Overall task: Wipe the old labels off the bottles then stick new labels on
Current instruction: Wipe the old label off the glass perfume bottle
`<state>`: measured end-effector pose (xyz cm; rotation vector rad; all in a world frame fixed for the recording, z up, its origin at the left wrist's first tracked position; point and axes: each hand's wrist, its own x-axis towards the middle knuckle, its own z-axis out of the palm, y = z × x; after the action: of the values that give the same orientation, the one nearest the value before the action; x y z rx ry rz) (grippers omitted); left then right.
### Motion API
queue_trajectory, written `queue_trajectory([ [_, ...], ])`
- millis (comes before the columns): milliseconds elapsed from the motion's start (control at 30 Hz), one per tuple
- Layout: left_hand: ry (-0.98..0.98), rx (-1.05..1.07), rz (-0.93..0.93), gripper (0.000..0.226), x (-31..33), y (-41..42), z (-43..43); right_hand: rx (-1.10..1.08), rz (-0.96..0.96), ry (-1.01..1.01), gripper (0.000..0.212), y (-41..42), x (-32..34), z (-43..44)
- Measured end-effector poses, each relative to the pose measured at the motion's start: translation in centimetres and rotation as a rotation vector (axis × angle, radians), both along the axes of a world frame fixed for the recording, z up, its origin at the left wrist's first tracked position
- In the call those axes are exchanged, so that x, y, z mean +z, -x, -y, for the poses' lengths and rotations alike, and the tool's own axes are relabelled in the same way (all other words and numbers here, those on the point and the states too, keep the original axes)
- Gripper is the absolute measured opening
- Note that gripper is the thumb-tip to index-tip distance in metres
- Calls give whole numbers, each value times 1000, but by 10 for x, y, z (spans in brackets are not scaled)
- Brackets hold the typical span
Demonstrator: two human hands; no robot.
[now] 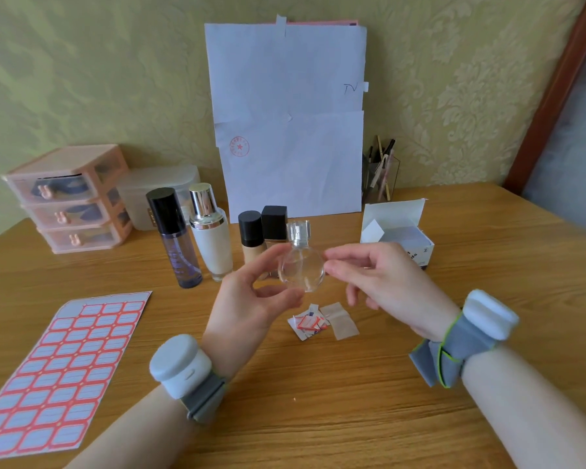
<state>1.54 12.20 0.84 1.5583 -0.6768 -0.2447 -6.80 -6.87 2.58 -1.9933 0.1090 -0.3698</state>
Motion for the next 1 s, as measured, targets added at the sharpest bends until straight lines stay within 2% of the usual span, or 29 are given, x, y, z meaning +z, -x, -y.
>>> queue_trajectory([
  [133,-47,-9,106,65,9,-11,11,30,26,-26,22,-10,6,4],
  [267,-284,117,409,62,1,-18,24,-34,-45,16,17,-23,2,13],
  [333,-391,130,468,62,-8,-20,30,-78,-109,36,13,-29,-8,16],
  [500,-562,169,491,55,-21,-24,38,-124,-175,98,20,-45,-29,24],
  [600,-578,185,476,55,-23,-25,42,-138,-192,94,26,-56,-31,26],
  [800,-592,211,462,53,-25,-24,40,-143,-174,114,22,-65,-36,30],
  [1000,-565,218,455,50,-23,-28,38,-163,-178,130,40,-71,-38,28],
])
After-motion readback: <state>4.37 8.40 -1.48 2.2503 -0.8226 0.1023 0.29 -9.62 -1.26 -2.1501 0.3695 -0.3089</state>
